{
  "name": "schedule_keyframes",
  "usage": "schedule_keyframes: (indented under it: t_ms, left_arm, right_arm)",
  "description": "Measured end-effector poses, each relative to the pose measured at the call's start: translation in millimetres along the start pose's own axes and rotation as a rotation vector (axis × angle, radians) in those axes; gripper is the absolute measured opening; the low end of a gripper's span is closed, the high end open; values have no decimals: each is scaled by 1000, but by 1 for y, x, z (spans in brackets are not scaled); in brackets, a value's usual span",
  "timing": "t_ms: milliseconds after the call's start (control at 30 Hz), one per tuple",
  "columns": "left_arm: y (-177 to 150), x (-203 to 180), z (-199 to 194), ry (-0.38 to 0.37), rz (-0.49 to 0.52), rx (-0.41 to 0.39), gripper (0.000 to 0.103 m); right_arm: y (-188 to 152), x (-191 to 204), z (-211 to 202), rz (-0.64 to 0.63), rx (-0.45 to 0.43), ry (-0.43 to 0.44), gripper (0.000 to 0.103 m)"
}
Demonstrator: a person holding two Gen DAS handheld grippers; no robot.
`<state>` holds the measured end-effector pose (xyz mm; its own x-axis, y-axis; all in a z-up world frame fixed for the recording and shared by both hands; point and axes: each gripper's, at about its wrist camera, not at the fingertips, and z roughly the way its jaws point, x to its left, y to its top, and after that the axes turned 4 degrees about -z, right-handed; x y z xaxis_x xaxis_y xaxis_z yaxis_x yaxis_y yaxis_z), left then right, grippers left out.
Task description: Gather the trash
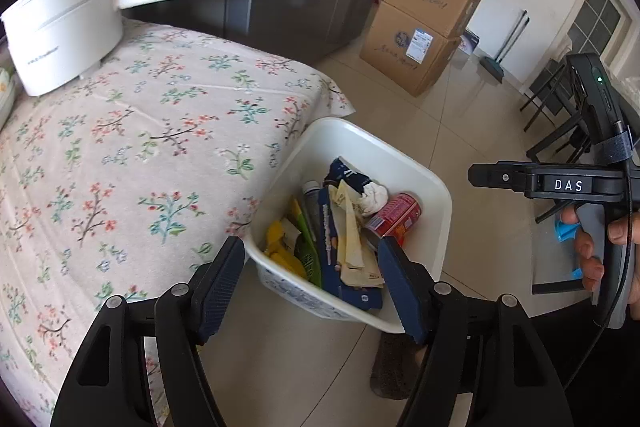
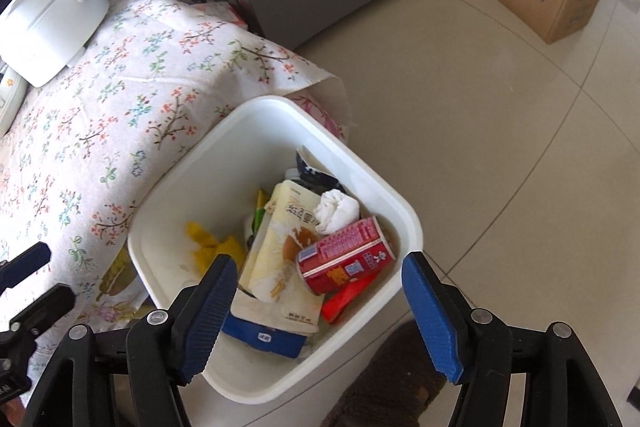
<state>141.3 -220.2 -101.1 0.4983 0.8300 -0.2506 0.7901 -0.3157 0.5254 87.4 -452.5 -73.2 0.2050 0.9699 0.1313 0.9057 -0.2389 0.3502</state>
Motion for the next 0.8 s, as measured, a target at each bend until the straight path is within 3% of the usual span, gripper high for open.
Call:
schedule_keyframes:
  t_ms: [267,467,667,800]
  left_arm:
    - [-25,45,-59,100,-87,-51,79]
    - [-48,72,-100,164,-152,-85,90]
    - [-75,82,-142,214,-209,-144,103]
    - [-92,86,-169,254,-252,-198,103]
  right_arm:
    - [-7,38,-18,-125,-67,-22,75]
    - [-22,70,-34,-164,-114,4,75]
    - [-38,109,-59,-254,-216,-29,83]
    - [-50,134,-74,-290,-275,-16,88]
